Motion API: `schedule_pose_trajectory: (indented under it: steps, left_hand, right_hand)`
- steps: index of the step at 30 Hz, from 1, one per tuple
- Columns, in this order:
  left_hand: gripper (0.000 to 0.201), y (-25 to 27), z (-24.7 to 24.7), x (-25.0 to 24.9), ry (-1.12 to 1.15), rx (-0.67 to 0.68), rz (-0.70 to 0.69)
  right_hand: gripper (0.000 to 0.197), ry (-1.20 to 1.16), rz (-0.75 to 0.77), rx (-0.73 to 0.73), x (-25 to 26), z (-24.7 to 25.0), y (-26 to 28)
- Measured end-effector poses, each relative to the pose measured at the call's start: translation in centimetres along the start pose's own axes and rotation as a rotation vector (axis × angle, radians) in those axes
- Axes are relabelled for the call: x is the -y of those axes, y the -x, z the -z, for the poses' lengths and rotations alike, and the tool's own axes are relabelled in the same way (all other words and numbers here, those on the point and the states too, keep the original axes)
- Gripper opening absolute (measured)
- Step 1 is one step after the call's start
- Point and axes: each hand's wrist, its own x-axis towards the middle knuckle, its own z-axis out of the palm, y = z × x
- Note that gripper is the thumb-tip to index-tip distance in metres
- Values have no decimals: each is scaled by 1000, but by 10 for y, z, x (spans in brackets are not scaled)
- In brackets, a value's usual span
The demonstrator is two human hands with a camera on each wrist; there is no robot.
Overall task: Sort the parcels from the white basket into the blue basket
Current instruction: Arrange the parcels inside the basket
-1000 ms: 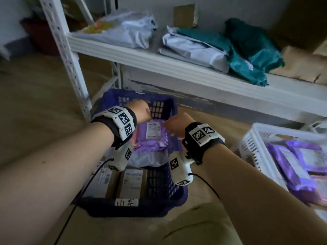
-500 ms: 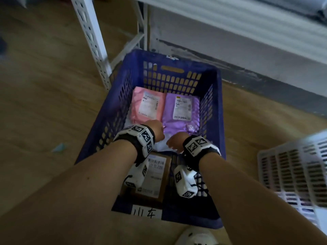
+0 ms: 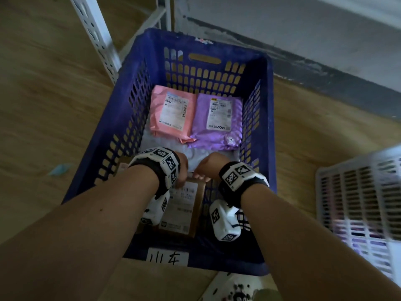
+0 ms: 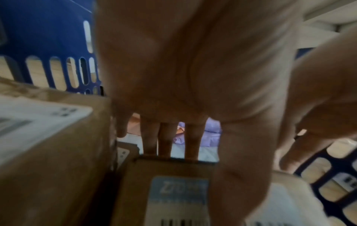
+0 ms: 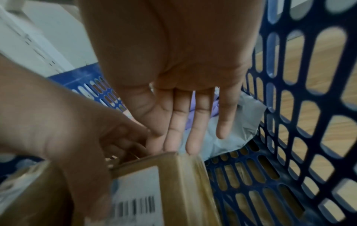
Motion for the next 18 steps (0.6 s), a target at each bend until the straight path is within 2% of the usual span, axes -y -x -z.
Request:
schedule_pose_trajectory:
  steps: [3,4,6,8,9,11,13,16,18]
  left_hand:
    - [90,-19,-5,1,9,63,-12]
    - [93,-27,-9,0,27,109,-32]
    - [76,-26,-13,-3,38,200,-110]
    - [70,-20,-12,-4,78,190,-149]
    - [72,1,-6,-9,77,153,-128]
    - [73,36,1,-19,89,54,-130]
    - [67,47,6,-23,132,-50,-119]
    - [62,68,22,-23,226,-168,-132]
    - [67,87,39,-22,269,-234,-140]
  right_hand:
    - [23,-27,-39,100,0,4,10]
    - [19,-25,-58,108,-3,3,9]
    - [24,-44,-88,116,-6,2,9]
    - [26,-92,-115,148,-7,0,12]
    - [24,-90,-117,152,-7,1,14]
    - [23,-38,-74,41,-11,7,20]
    - [32,10,-86,-153,-17,18,27]
    - [36,168,-48,-338,-22,34,45]
    - [37,45,8,-410,-19,44,58]
